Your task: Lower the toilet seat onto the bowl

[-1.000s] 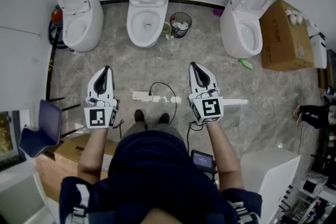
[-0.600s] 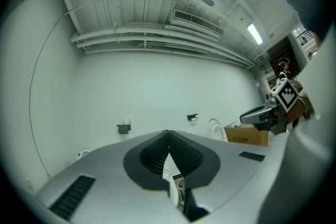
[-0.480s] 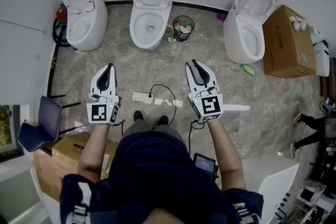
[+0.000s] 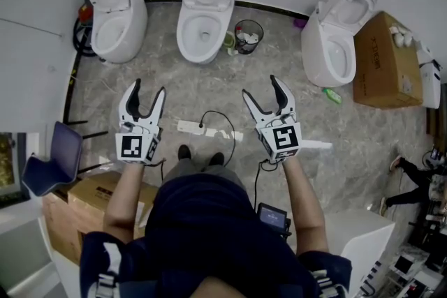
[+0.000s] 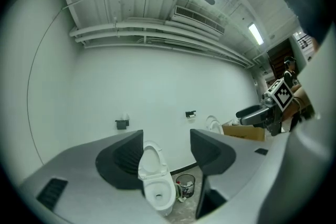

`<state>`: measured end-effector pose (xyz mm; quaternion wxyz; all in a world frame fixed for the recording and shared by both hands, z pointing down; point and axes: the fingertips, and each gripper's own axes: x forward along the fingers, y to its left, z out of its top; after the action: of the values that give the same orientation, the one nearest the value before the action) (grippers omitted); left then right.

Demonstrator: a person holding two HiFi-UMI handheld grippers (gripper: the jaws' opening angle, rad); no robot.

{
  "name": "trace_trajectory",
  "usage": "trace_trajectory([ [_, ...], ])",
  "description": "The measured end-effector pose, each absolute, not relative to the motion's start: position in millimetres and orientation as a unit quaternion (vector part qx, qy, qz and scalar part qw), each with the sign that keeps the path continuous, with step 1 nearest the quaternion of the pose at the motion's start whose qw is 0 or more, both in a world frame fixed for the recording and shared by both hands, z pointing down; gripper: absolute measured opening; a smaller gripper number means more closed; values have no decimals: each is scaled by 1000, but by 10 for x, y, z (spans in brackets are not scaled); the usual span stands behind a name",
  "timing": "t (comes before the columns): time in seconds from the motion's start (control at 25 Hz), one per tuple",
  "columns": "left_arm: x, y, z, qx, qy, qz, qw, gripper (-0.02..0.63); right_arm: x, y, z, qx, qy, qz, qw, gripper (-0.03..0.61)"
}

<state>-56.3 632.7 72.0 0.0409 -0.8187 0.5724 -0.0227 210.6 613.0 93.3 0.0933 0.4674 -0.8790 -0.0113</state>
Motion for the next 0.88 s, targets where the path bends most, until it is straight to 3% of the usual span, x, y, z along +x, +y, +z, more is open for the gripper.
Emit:
trace_trajectory([
  [0.32,-625,6239,751,-820,569,-40,42,340,2134,6056,997,461,-883,1,93,371],
  [0.88,-796,6000,692,-810,581,-54,67,344,2090,5841,1040,455,-885,-4,98,374],
])
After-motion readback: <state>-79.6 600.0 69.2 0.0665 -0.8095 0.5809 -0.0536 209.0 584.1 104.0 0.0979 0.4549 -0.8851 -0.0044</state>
